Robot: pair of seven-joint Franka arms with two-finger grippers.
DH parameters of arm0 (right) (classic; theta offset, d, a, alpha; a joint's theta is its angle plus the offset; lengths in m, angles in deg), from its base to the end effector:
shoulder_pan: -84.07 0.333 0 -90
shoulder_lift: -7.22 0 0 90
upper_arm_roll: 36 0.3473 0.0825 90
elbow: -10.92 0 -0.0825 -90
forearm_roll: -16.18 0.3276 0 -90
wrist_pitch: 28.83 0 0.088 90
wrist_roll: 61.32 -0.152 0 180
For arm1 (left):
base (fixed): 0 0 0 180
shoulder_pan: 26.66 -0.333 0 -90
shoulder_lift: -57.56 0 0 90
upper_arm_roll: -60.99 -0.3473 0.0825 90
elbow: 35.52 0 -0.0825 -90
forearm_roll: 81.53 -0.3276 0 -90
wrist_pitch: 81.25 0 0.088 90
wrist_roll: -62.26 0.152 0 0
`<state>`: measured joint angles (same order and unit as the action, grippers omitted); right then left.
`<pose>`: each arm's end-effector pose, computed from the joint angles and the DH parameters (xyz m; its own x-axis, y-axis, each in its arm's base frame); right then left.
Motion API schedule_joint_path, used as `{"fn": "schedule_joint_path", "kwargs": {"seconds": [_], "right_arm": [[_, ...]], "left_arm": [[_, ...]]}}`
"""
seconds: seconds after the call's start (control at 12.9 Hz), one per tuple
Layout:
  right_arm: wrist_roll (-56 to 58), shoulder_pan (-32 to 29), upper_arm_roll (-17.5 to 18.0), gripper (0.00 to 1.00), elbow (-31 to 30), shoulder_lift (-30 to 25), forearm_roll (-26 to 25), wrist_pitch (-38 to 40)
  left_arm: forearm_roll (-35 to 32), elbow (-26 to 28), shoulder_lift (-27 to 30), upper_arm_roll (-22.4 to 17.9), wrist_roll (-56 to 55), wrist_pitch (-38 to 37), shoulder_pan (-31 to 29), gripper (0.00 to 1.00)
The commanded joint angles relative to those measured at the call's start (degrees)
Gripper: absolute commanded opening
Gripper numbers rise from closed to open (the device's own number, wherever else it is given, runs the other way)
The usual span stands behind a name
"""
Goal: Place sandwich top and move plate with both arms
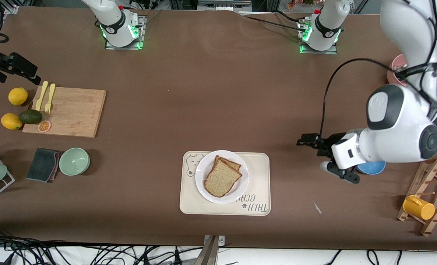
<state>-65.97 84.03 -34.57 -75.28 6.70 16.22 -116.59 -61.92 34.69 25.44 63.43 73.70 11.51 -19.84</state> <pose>0.4931 0.0121 0.6393 0.9977 -0.0568 0.0361 -0.0568 -0.9984 -0.0034 0.6403 -0.1478 0.4391 0.9416 -0.3226 -0.0963 -0.2657 -0.8878 0.3757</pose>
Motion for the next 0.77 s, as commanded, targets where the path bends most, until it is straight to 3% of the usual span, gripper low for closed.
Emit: {"fn": "schedule_joint_path", "kwargs": {"seconds": [0.0, 0.46, 0.7], "right_arm": [[1.1, -0.3, 0.2, 1.0, 1.1, 0.0, 0.3, 0.5], [5.1, -0.3, 0.0, 1.0, 1.1, -0.1, 0.3, 0.5], [4.1, -0.3, -0.1, 1.0, 1.1, 0.0, 0.5, 0.5]], "left_arm": [[-7.1, 2.8, 6.3, 0.1, -3.4, -3.1, 0.2, 1.0], [-19.1, 3.4, 15.0, 1.4, -14.2, -6.9, 3.0, 1.0], [-20.6, 9.1, 21.6, 1.3, -13.6, -6.4, 1.0, 1.0]]}}
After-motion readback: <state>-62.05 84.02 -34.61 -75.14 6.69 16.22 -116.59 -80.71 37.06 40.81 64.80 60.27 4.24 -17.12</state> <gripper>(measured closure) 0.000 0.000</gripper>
